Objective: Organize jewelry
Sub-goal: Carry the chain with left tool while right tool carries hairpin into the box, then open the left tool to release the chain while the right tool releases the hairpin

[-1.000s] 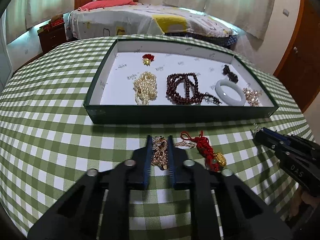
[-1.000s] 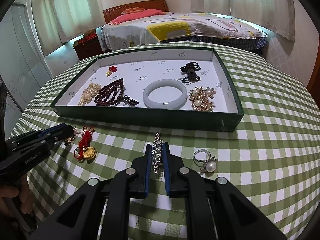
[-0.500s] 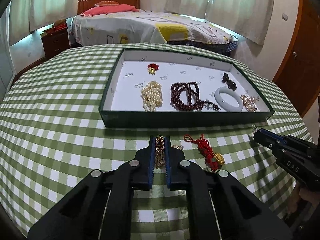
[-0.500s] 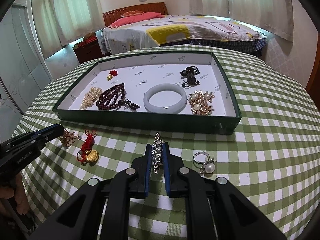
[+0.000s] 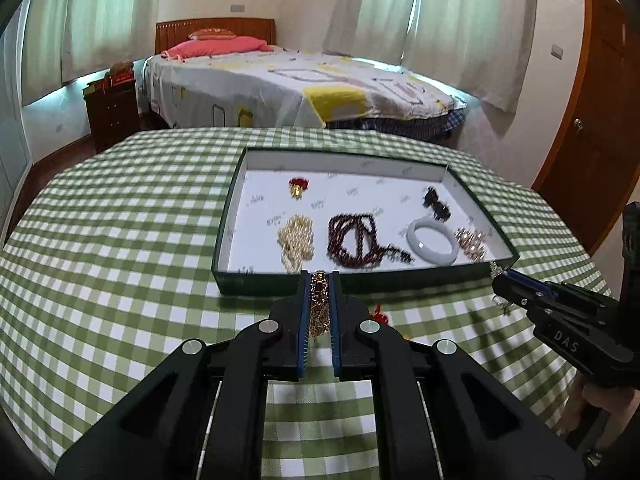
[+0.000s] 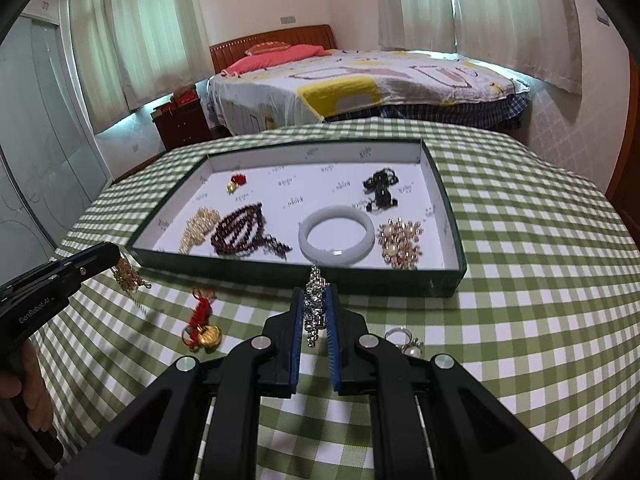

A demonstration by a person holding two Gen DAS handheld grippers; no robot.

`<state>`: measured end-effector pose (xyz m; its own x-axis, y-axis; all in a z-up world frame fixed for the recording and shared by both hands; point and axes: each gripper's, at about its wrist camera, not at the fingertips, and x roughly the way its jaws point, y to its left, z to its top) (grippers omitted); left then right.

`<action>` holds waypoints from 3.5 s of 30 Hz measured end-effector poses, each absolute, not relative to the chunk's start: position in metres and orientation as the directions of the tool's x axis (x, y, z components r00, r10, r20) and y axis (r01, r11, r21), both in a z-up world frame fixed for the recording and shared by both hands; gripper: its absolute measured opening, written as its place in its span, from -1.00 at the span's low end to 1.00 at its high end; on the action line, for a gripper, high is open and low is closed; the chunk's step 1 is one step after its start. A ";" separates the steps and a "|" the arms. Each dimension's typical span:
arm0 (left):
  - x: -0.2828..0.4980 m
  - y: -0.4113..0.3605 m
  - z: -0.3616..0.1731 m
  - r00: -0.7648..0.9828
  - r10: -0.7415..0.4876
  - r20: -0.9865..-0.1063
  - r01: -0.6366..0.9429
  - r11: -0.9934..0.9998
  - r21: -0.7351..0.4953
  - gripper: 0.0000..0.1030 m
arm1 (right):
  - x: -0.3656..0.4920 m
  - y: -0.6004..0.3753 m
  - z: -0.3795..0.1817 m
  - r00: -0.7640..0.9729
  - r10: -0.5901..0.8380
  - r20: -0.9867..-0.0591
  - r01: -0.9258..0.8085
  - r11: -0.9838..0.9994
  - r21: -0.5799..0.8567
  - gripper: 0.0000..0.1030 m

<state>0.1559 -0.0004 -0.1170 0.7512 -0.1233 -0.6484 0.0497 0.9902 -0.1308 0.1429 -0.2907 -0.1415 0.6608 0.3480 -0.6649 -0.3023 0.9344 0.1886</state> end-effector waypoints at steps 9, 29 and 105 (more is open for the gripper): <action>0.161 -0.005 -0.088 0.799 -0.143 -0.584 0.075 0.987 -0.140 -0.83 | 0.150 -0.290 -0.114 0.704 0.351 -0.617 -0.307 0.934 0.181 -0.77; 0.255 -0.018 -0.069 0.838 -0.162 -0.521 0.104 0.985 -0.138 -0.83 | 0.222 -0.264 -0.082 0.771 0.346 -0.535 -0.336 0.934 0.120 -0.77; 0.343 -0.011 -0.153 0.649 -0.046 -0.759 -0.003 0.998 -0.063 0.31 | 0.306 -0.242 -0.157 0.616 0.291 -0.732 -0.309 0.944 0.116 0.32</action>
